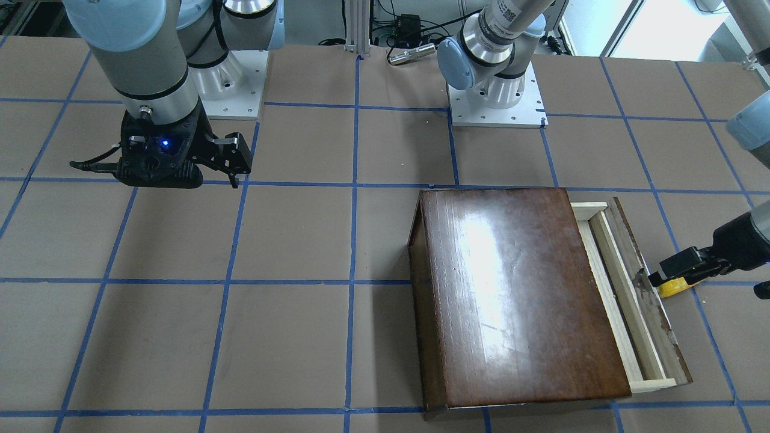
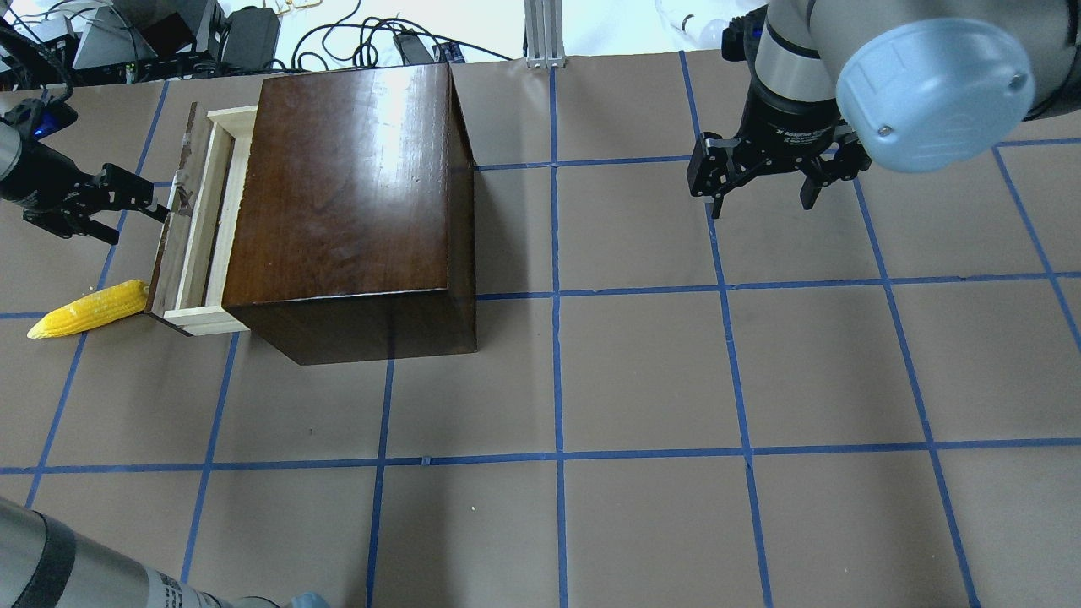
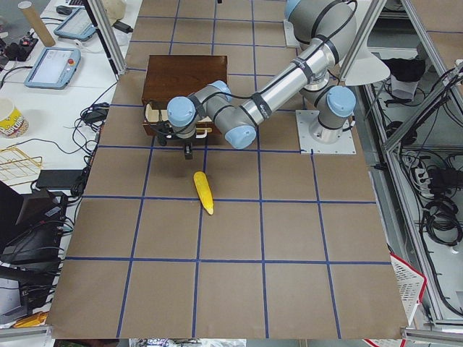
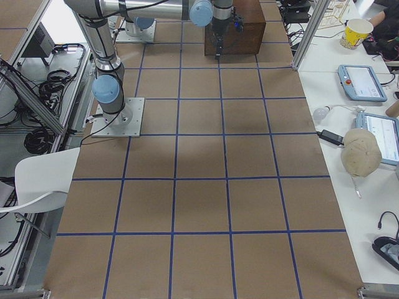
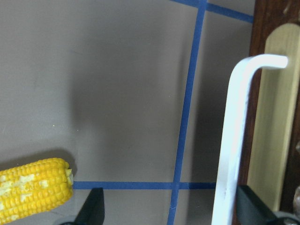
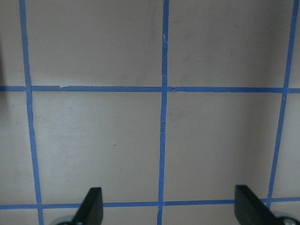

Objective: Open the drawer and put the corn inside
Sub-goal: 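Release the handle and move the left gripper above the corn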

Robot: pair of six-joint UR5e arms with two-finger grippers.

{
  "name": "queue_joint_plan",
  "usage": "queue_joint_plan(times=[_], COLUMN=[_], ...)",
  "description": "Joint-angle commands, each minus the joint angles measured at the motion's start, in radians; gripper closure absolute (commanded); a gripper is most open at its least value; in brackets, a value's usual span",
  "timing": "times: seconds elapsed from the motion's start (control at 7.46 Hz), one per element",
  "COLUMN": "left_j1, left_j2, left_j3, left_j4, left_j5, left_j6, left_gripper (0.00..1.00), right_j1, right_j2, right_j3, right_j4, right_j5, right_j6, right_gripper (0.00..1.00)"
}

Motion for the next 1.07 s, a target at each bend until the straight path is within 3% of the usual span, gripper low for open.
queue_joint_plan(times=[0.0,0.54,0.94], left_j1=[-0.005,-0.007,-0.002], left_j2=[0.044,0.06,0.055], left_j3=[0.003,0.002,-0.014], left_j4=[0.001,0.021,0.044], left_j5=[0.033,0.191,0.229], left_j6=[-0.01,-0.226,-0.38], left_gripper=[0.0,0.0,0.0], right_j1=[0.0,0.0,0.0], right_j2=[0.0,0.0,0.0], right_j3=[0.0,0.0,0.0], right_j4=[-0.001,0.001,0.001], right_j5=[0.0,0.0,0.0], right_j6=[0.0,0.0,0.0], right_gripper=[0.0,0.0,0.0])
